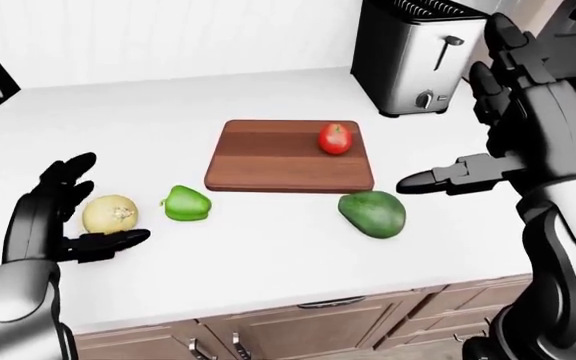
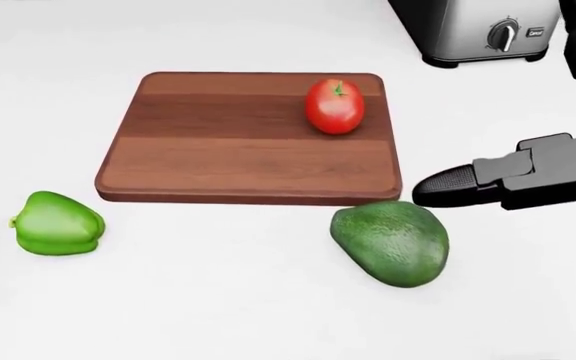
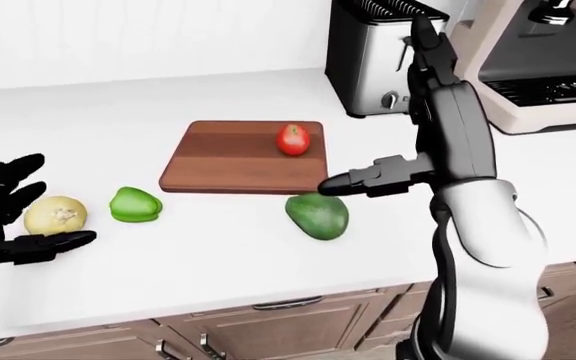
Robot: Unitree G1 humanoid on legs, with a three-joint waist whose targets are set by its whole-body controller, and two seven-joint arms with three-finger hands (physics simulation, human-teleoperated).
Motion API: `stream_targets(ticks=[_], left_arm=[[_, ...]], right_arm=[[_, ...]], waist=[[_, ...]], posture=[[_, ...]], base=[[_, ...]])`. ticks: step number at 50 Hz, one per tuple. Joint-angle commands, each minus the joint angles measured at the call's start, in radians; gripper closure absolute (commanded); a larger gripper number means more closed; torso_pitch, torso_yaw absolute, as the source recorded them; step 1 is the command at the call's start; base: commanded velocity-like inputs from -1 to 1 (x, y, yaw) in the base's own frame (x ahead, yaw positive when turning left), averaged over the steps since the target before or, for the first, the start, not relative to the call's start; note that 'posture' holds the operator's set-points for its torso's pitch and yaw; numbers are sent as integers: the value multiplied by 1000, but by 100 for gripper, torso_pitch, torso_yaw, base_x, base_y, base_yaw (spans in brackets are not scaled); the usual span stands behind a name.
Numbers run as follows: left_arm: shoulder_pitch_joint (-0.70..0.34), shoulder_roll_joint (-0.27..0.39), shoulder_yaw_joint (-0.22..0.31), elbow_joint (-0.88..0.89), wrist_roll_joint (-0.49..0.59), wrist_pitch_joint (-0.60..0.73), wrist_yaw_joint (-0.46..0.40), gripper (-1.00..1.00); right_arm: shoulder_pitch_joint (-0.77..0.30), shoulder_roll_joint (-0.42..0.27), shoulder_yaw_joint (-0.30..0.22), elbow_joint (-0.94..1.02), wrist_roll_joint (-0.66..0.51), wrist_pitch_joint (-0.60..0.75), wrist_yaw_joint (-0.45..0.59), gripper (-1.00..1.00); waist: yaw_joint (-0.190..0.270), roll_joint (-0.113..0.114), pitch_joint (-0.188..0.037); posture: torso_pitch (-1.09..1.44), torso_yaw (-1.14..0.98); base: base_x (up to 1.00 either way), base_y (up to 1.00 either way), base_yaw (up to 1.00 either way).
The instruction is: Place the avocado, onion, tomato and bell pepper on the cutting board.
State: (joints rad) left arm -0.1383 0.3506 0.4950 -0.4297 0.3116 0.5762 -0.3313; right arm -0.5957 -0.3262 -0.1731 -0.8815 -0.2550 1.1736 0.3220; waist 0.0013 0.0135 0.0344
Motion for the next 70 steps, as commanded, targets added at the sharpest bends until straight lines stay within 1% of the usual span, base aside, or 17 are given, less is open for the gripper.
stream_targets(ticks=[1, 4, 5, 11, 17, 20, 21, 25, 37, 43, 45, 50, 51, 56, 59, 60, 70], left_arm=[[-13, 15, 14, -29, 11, -23, 12, -42], [-9, 12, 12, -26, 18, -29, 10, -36], [-8, 11, 13, -27, 20, -30, 10, -27], [3, 9, 26, -35, 19, -35, 0, -3], [2, 8, 26, -40, 23, -33, -3, 30], [5, 8, 30, -40, 23, -35, -5, 35], [3, 10, 29, -42, 24, -33, -7, 41], [-13, 21, 23, -57, 34, -10, -16, 45], [-142, 104, -14, -67, 67, 91, -44, 57], [-286, 165, -76, -1, 68, 138, -40, 59], [-342, 178, -111, 45, 66, 132, -29, 65], [-490, 185, -182, 191, 49, 96, 15, 69], [-534, 182, -210, 232, 46, 82, 21, 69], [-730, 143, -295, 451, 41, 1, 70, 73], [-800, 122, -318, 554, 44, -51, 89, 76], [-849, 102, -336, 630, 39, -88, 106, 77], [-1035, 9, -392, 987, 24, -284, 172, 76]], right_arm=[[-22, -7, -10, -20, -5, -27, -7, -100], [-18, -5, -12, -18, -4, -32, -11, -100], [-17, -7, -11, -19, -4, -32, -10, -100], [-13, -7, -12, -21, -2, -34, -12, -100], [-15, -8, -15, -27, -1, -25, -12, -100], [-16, -12, -16, -28, 0, -23, -10, -100], [-16, -11, -16, -23, 1, -27, -11, -100], [-21, -9, -14, -10, 2, -37, -15, -100], [-24, -12, -23, -14, 15, -30, -17, -100], [-5, -13, -34, -30, 24, -30, -19, -100], [1, -14, -38, -38, 28, -27, -20, -100], [5, -17, -42, -41, 35, -26, -25, -100], [6, -16, -43, -42, 38, -26, -27, -100], [32, -13, -55, -64, 45, -24, -29, -100], [28, -17, -60, -65, 51, -21, -31, -100], [34, -15, -61, -70, 52, -21, -34, -100], [47, -18, -64, -78, 63, -23, -44, -100]], waist=[[0, 2, -18], [0, 2, -17], [0, 2, -17], [0, 2, -18], [-1, 2, -17], [-1, 2, -18], [-1, 2, -19], [-2, 3, -20], [-1, -1, -19], [1, -2, -20], [2, -3, -20], [4, -5, -20], [5, -6, -20], [7, -13, -21], [7, -18, -21], [7, -19, -22], [6, -29, -25]], posture=[[0, 0], [0, 0], [0, 0], [0, 0], [0, 0], [0, 0], [0, 0], [0, 0], [0, 0], [0, 0], [0, 0], [0, 0], [0, 0], [0, 0], [0, 0], [0, 0], [0, 0]], base=[[0, 0, 0], [0, 0, 0], [0, 0, 0], [0, 0, 0], [0, 0, 0], [0, 0, 0], [0, 0, 0], [0, 0, 0], [0, 0, 0], [0, 0, 0], [0, 0, 0], [0, 0, 0], [0, 0, 0], [0, 0, 0], [0, 0, 0], [0, 0, 0], [0, 0, 0]])
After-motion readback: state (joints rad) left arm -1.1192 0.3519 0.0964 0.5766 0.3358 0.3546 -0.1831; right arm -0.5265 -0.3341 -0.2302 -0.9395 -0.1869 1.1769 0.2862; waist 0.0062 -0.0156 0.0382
